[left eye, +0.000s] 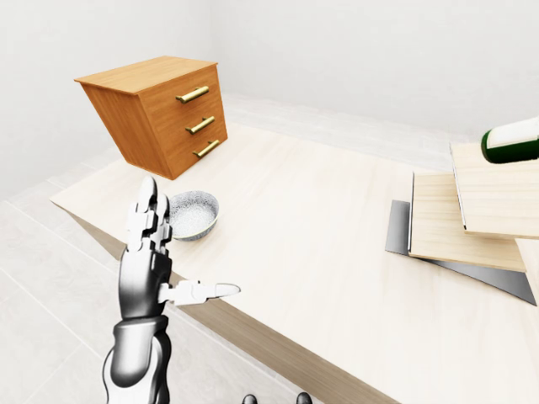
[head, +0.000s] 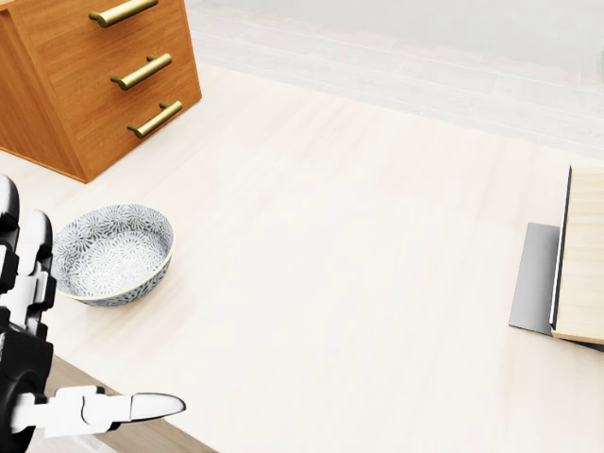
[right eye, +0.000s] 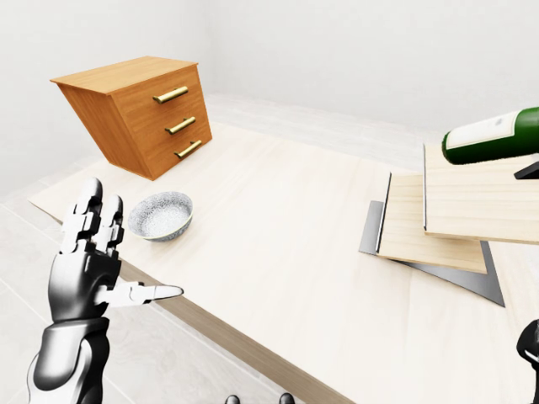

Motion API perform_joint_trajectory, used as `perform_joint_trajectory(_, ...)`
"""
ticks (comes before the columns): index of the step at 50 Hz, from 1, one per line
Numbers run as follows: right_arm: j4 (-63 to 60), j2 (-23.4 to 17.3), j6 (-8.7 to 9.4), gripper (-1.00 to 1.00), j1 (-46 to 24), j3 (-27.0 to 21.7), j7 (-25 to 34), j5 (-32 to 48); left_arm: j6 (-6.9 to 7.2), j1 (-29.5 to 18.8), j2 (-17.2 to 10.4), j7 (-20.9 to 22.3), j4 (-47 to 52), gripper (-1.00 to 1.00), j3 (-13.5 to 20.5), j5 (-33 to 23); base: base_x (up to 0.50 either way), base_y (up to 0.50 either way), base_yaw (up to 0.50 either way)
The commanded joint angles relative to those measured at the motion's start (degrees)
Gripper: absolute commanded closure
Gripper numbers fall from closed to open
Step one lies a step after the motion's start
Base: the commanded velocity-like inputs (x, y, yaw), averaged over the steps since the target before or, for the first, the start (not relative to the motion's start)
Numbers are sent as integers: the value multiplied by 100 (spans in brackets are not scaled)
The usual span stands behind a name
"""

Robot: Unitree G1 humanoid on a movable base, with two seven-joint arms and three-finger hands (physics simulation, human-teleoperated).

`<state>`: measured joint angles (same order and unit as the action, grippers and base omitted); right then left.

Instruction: Put the wine bottle on the wine rack.

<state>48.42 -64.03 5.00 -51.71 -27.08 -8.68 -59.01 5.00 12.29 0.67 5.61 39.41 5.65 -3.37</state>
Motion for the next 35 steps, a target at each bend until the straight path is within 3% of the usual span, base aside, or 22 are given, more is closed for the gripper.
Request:
perform_joint_trajectory(1,-230,-122,0,100,421,-188,-65,-570,0,-5,-5,-9,2,-100,-10,-8,0,0,0)
perform_joint_trajectory(35,360,190,0,100,571,79,399,-369,0,11,-5,-5,-18,-100,8,8,0,0,0)
